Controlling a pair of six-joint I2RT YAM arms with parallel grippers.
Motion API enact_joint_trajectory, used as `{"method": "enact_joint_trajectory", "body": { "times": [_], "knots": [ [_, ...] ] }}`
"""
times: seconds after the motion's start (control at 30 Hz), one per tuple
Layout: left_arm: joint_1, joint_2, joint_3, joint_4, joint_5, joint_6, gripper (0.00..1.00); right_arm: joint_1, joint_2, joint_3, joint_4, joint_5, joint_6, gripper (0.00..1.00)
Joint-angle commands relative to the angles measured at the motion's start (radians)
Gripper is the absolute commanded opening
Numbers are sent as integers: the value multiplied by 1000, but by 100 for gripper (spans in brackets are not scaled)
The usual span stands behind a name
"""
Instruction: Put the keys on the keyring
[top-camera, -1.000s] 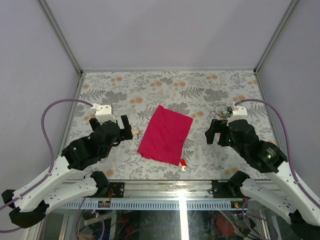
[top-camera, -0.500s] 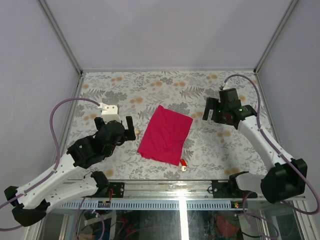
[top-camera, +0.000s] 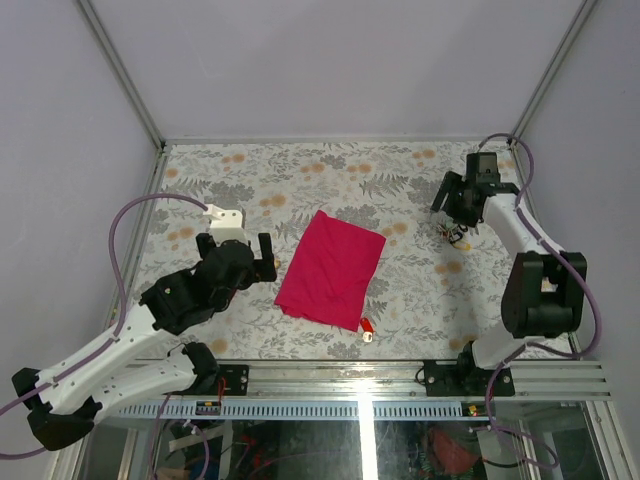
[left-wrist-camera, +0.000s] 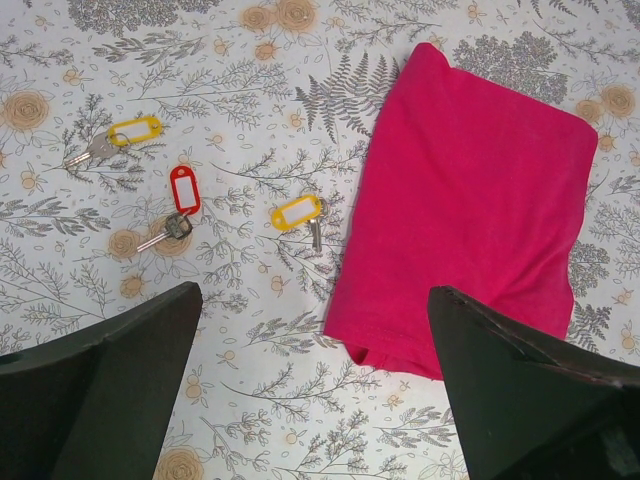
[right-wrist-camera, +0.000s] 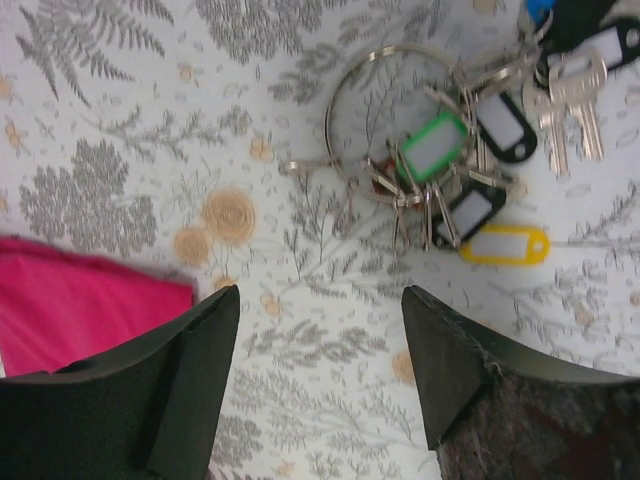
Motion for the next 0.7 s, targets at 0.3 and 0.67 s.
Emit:
{"method": "enact_joint_trajectory", "body": {
  "times": [0.3, 0.67],
  "knots": [
    [5, 10, -6, 60, 5, 18, 100, -10, 368, 318, 3, -35, -83, 62],
    [5, 34, -7, 66, 11, 24, 100, -10, 530, 415, -49, -70, -131, 56]
  ]
}}
